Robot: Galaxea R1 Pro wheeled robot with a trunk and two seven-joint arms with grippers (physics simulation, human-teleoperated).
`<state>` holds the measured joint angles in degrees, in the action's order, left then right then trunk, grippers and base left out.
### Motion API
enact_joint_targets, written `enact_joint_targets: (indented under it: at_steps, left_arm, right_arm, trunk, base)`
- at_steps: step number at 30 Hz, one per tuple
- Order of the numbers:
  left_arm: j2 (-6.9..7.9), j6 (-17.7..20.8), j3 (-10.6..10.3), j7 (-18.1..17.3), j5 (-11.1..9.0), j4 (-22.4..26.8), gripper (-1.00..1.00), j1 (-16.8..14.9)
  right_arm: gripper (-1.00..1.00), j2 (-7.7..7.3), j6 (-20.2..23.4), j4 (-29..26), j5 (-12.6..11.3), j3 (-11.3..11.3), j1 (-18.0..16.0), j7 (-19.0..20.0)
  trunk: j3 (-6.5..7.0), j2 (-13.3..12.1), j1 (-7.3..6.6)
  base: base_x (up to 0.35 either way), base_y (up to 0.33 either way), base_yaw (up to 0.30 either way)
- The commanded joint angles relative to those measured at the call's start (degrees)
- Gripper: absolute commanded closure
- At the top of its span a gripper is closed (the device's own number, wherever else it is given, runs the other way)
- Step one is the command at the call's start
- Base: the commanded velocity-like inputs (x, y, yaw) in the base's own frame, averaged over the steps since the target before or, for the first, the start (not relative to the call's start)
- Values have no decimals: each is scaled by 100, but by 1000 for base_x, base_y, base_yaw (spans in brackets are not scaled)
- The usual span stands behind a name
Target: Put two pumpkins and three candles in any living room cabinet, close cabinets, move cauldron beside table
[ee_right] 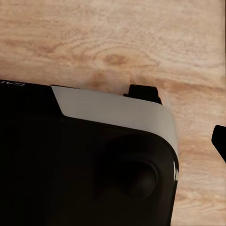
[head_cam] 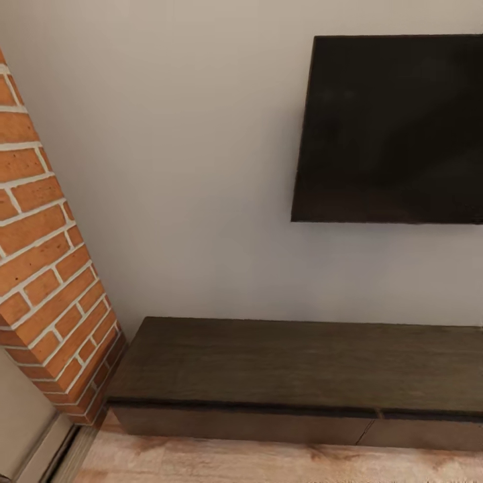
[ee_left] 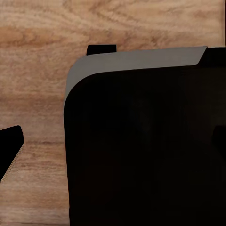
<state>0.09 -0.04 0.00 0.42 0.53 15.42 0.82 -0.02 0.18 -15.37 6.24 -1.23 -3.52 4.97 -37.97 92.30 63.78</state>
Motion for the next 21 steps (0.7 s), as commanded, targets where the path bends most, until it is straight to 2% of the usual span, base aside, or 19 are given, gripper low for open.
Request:
enact_joint_targets:
  at_steps: [1,10,13,16,21]
  left_arm:
    - [0,-2,0,-1,0,2,-100,-1]
    - [0,-2,-1,2,0,4,-100,0]
    - [-17,95,69,-95,-1,101,-100,-16]
    - [-41,184,2,-192,0,74,-100,-13]
    - [-57,21,-33,-58,0,-58,-100,-12]
  right_arm:
    - [-100,1,2,0,0,2,0,-2]
    - [-100,-6,0,14,65,31,0,-13]
    - [-100,7,-97,-84,42,84,-99,-27]
    - [-100,-6,-145,-182,53,66,-198,-12]
    - [-100,-21,-141,-310,29,46,-362,-7]
  trunk:
    - [4,0,0]
    - [9,0,0]
    - [9,0,0]
    - [9,0,0]
    - [9,0,0]
  base:
    - [0,0,-133]
    - [-93,0,-20]
    - [0,0,0]
    - [0,0,0]
    - [-23,0,0]
